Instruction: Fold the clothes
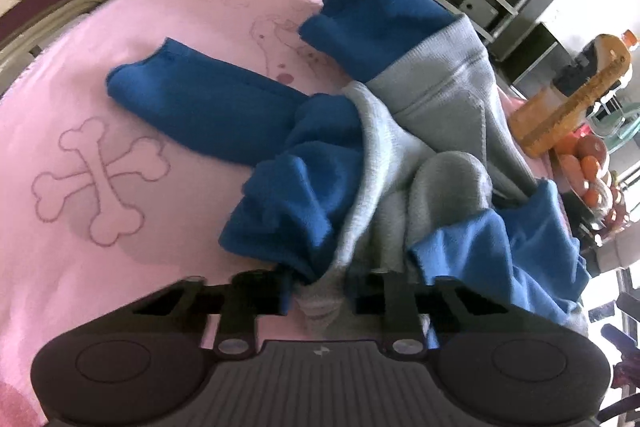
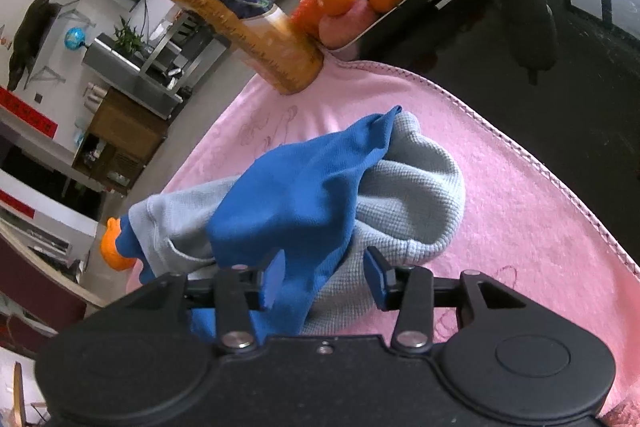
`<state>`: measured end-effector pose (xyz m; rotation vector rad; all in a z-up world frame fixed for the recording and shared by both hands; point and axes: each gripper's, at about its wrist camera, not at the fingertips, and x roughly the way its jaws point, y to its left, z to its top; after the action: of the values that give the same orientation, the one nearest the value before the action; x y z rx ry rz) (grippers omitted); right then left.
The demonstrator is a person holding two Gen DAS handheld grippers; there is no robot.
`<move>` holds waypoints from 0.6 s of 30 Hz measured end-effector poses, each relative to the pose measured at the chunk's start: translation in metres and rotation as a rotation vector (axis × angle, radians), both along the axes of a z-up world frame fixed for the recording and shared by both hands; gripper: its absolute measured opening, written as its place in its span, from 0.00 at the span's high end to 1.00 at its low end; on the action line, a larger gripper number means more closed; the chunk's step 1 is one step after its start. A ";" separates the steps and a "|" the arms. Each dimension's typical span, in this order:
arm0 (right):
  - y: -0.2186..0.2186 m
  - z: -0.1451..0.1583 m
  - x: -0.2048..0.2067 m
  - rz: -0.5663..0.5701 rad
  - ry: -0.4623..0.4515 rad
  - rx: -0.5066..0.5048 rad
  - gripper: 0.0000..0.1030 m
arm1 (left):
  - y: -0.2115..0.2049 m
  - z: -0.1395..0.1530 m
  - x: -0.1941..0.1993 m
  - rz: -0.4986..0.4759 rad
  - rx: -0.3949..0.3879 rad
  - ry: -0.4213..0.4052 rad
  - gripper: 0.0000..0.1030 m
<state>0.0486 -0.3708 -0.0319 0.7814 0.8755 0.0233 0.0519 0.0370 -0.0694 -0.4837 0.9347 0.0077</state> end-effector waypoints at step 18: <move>-0.011 -0.012 -0.004 -0.070 0.059 0.043 0.58 | 0.052 0.046 -0.052 0.071 0.032 -0.064 0.83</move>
<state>0.0443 -0.3814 -0.0441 0.8559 0.9049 -0.0435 0.0003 0.0890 -0.0233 -0.4842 0.8530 0.0711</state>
